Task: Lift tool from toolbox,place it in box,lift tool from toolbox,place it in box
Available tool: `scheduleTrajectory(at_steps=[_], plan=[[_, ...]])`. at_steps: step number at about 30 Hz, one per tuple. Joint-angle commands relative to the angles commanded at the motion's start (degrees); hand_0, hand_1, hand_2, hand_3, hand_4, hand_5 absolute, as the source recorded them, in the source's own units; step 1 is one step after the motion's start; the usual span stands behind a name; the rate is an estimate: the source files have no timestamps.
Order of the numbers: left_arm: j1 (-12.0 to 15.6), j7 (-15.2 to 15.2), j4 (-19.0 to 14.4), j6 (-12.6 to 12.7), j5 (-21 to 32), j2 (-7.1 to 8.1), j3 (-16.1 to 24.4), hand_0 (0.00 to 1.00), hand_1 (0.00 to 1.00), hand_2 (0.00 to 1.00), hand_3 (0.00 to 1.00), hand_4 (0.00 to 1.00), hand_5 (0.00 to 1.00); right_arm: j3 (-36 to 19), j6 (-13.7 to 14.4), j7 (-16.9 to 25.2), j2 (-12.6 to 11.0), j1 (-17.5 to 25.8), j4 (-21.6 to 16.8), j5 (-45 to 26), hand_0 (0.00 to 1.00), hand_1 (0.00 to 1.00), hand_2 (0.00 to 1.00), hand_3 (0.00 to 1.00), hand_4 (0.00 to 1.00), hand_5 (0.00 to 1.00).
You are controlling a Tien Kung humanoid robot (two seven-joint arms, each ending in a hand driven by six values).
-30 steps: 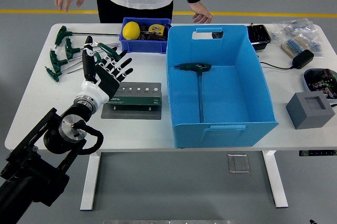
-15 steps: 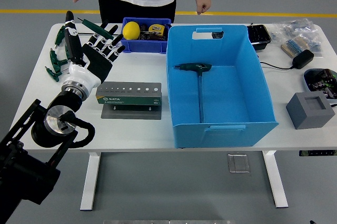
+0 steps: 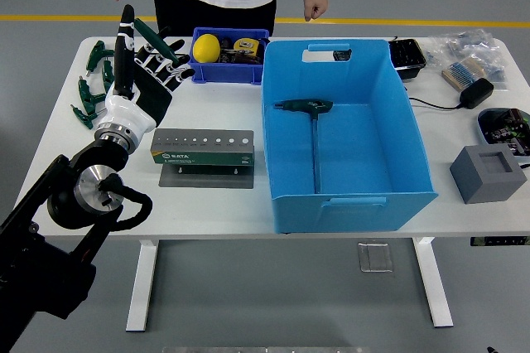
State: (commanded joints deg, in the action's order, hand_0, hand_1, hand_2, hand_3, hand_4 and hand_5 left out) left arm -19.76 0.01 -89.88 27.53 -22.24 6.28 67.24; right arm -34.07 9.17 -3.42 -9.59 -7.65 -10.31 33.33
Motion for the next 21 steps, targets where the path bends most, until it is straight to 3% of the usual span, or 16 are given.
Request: scheduleTrajectory(at_steps=[5,6,11,12,17,18,21], plan=[[0.01,0.02,0.45,-0.58,-0.66,-0.02,0.08,0.243,0.21,0.269,0.444,0.998,0.429,0.06,0.0,0.04,-0.01,-0.06,0.0,-0.06,0.597,0.53,0.631,0.693,0.904,0.963],[0.03,0.09,0.49,-0.71,-0.86,-0.02,0.11,0.239,0.143,0.222,0.414,0.998,0.335,0.05,0.0,0.03,-0.01,-0.06,0.0,-0.05,0.597,0.53,0.631,0.692,0.904,0.963],[-0.02,0.49,0.56,-0.82,-1.45,-0.08,0.14,0.239,0.143,0.222,0.414,0.998,0.335,0.1,0.02,0.04,-0.02,-0.08,0.0,-0.08,0.597,0.53,0.631,0.692,0.904,0.963],[-0.06,0.53,0.62,-0.65,-1.58,-0.11,0.15,0.219,0.105,0.187,0.347,0.998,0.329,0.1,0.02,0.03,-0.01,-0.08,0.0,-0.08,0.596,0.531,0.631,0.692,0.904,0.963],[-0.01,0.49,0.85,-0.16,-1.3,-0.11,0.04,0.219,0.105,0.187,0.347,0.998,0.329,0.14,0.05,-0.02,0.04,-0.01,0.0,-0.06,0.596,0.531,0.631,0.692,0.904,0.963],[0.0,0.44,0.88,-0.04,-1.17,-0.1,0.0,0.198,0.074,0.154,0.278,0.998,0.326,0.15,0.05,-0.03,0.05,0.01,0.0,-0.05,0.595,0.531,0.631,0.693,0.904,0.964],[0.05,0.23,1.12,-0.52,-0.36,-0.08,-0.07,0.198,0.074,0.154,0.278,0.998,0.326,0.22,0.04,-0.05,0.06,0.09,0.0,0.02,0.595,0.531,0.631,0.693,0.904,0.964]])
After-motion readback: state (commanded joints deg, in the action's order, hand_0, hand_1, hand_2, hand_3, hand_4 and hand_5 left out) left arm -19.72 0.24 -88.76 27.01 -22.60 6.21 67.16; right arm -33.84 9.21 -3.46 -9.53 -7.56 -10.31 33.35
